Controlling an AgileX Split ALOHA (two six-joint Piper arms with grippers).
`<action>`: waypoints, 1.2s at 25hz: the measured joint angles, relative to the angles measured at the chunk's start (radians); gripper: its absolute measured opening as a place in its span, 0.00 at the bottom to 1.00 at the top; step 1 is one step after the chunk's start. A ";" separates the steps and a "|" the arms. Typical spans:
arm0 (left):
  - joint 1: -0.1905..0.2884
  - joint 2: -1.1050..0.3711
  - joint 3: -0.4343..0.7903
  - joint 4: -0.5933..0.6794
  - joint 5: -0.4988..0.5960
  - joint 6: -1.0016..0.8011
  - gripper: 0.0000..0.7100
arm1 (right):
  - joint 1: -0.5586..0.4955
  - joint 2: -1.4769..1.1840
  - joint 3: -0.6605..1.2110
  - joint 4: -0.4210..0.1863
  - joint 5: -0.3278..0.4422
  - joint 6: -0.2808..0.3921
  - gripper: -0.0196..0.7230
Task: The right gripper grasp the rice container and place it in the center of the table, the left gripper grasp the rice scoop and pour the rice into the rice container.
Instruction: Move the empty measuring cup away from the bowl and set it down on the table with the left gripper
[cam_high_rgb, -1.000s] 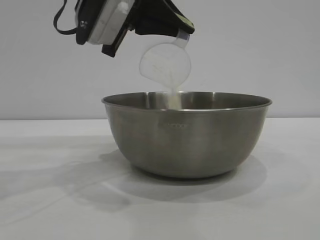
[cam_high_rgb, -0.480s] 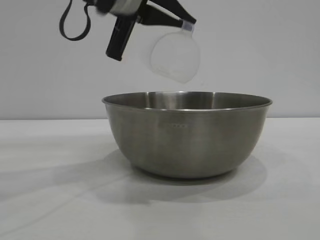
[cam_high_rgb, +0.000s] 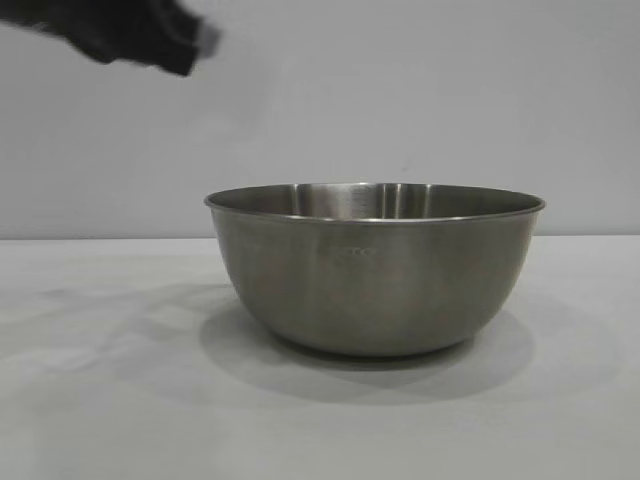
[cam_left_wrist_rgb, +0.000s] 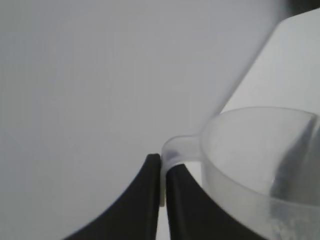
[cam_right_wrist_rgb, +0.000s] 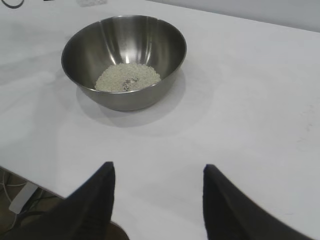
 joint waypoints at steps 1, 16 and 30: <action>0.004 0.025 0.000 -0.004 0.000 -0.004 0.00 | 0.000 0.000 0.000 -0.003 0.000 0.000 0.48; 0.006 0.162 0.105 -0.014 -0.005 -0.053 0.33 | 0.000 0.000 0.000 -0.003 0.000 0.002 0.48; 0.006 -0.380 0.186 -0.009 0.272 -0.155 0.42 | 0.000 0.000 0.000 -0.029 0.000 0.029 0.48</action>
